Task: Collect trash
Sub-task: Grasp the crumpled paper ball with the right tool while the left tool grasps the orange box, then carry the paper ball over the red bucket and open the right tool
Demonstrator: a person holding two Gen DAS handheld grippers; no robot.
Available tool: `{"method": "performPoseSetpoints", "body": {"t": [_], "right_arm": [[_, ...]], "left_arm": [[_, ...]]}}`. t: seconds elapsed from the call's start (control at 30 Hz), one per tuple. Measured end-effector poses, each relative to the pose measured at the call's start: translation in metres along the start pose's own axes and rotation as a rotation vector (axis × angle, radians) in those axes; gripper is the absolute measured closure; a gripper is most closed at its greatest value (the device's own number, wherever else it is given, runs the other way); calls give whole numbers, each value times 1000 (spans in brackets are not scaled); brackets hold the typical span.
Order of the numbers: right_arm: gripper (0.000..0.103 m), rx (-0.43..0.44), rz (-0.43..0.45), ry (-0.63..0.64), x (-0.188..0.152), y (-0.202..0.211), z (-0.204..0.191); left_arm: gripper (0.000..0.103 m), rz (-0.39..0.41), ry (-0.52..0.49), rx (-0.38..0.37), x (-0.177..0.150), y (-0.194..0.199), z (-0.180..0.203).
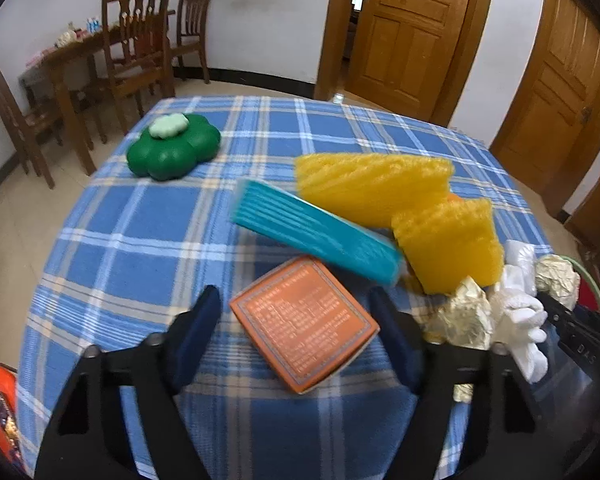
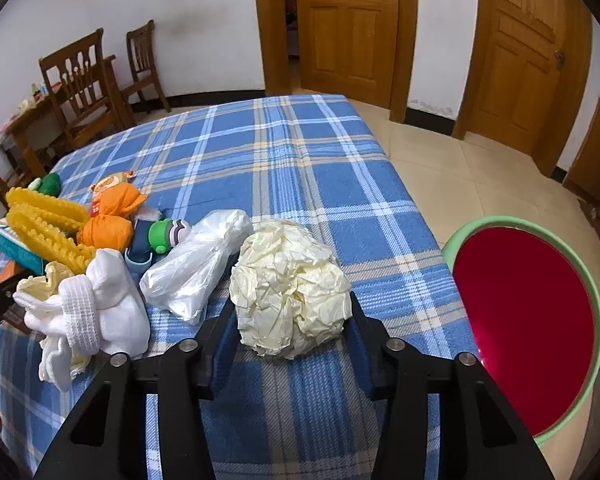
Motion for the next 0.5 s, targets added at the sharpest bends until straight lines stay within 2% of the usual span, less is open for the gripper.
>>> {"method": "performPoseSetpoints", "body": {"t": [0.23,0.5], "right_arm": [[62,8,9,-1,-4,2,4],[63,26,15,-8,-11,12,2]], "left_arm": [[38,16,-16,-34,-6,7,3],[38,52,-37,-54,-13,33,8]]}}
Point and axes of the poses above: each gripper's, at about its wrist camera, not at the fingertips, and y roughly against the way its jaws point, z to its right, x to its top, the point moved 3 cm from there along -y, roughly the way its jaws point, and after that the axes turned 9 degrees about -z, right-handed, at the moved point
